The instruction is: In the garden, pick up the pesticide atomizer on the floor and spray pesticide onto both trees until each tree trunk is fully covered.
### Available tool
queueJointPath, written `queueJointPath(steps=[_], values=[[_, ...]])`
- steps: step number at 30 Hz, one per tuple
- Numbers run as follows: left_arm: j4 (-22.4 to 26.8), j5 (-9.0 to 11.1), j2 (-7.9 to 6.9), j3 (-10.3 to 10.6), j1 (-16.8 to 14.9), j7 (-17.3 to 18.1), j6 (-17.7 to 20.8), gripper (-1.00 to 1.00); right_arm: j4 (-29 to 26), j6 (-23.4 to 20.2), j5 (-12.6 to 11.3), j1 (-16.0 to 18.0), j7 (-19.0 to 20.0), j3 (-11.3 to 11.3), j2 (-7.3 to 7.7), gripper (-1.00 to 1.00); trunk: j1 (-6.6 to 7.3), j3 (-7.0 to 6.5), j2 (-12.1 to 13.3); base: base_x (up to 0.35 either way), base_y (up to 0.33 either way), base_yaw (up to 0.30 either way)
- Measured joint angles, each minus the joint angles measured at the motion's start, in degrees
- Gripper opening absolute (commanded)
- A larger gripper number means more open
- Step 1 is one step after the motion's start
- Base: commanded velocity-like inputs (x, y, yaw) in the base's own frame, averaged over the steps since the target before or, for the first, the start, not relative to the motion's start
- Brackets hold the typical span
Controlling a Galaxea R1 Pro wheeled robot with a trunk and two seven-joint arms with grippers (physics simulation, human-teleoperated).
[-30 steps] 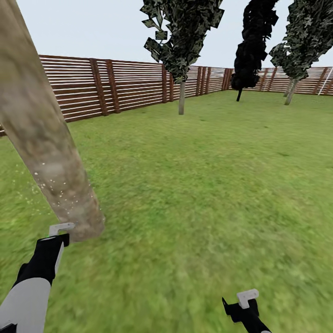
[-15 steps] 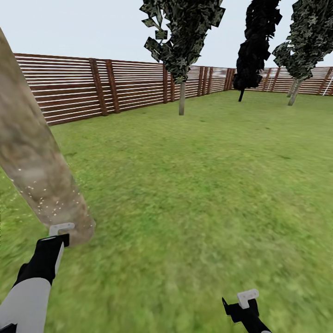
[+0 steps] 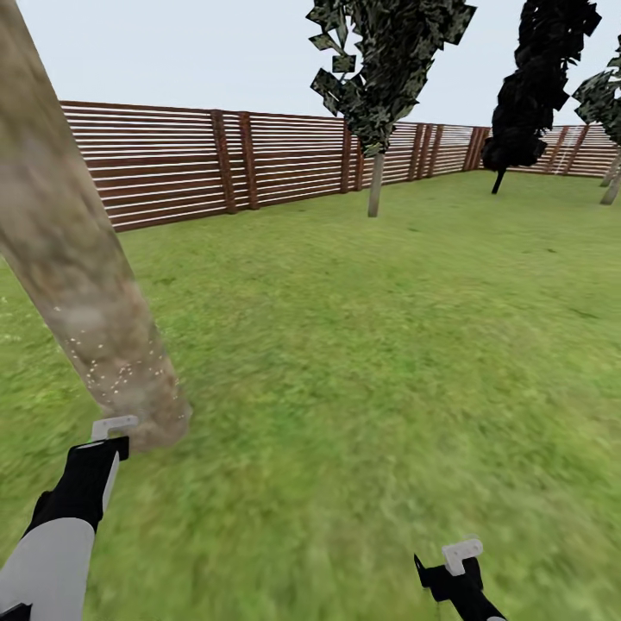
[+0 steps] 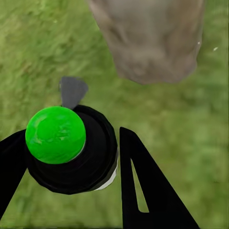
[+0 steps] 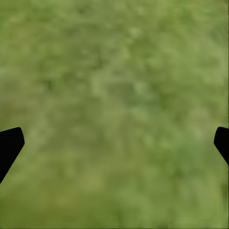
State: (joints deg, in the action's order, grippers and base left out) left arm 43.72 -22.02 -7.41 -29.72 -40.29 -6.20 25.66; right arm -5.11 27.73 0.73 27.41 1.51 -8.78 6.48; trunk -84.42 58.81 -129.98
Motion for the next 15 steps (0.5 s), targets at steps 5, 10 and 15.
queueJointPath(steps=[5, 10, 15], values=[[-0.1, 0.1, 0.0, 0.0, 0.0, 0.1, 0.1, -1.0, 0.0, 0.0, 0.0, 0.0, 0.0, 0.0, 0.0, 1.0, 0.0, 0.0, 0.0, 0.117, -0.253, 0.265], [-0.1, 0.1, -0.05, -0.1, 0.0, 0.2, 0.2, -1.0, 0.0, 0.0, 0.0, 0.0, 0.0, 0.0, 0.01, 1.0, 0.0, 0.0, 0.0, 0.114, -0.255, 0.095], [-0.9, 0.0, -0.08, 0.0, 0.0, 0.2, 0.2, -1.0, 0.0, 0.0, 0.0, 0.0, 0.0, 0.0, 0.01, 1.0, 0.0, 0.0, 0.0, 0.116, -0.255, 0.002]])
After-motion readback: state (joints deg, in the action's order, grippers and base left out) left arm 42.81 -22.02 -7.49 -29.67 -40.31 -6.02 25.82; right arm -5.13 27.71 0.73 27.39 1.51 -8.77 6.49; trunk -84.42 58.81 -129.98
